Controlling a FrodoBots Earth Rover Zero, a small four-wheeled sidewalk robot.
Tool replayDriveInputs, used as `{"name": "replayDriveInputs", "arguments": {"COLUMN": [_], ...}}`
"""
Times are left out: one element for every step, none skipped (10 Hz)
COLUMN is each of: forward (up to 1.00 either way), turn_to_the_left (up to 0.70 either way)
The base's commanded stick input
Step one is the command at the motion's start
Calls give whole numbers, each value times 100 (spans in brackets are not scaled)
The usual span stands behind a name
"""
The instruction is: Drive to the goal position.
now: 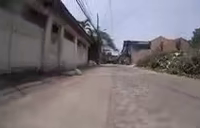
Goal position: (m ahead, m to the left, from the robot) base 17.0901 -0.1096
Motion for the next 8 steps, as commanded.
{"name": "replayDriveInputs", "arguments": {"forward": [100, 100, 100, 100, 100, 100, 100, 100], "turn_to_the_left": [-18, -39, -40, -39, -21, -3, -2, -2]}}
